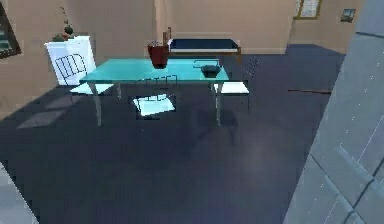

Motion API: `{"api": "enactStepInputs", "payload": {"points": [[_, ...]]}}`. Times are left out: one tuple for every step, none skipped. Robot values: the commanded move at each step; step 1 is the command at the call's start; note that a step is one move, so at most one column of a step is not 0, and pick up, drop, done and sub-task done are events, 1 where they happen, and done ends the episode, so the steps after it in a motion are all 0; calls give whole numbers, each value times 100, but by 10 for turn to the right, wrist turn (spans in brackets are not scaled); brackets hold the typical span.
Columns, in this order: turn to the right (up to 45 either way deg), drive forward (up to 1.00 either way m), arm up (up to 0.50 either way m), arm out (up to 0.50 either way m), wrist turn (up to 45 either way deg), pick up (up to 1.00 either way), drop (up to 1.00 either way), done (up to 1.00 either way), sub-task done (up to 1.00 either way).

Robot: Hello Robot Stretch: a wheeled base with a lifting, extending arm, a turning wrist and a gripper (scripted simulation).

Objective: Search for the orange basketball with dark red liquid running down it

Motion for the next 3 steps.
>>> {"api": "enactStepInputs", "payload": {"points": [[60,0,0,0,0,0,0,0,0],[0,30,0,0,0,0,0,0,0],[30,0,0,0,0,0,0,0,0]]}}
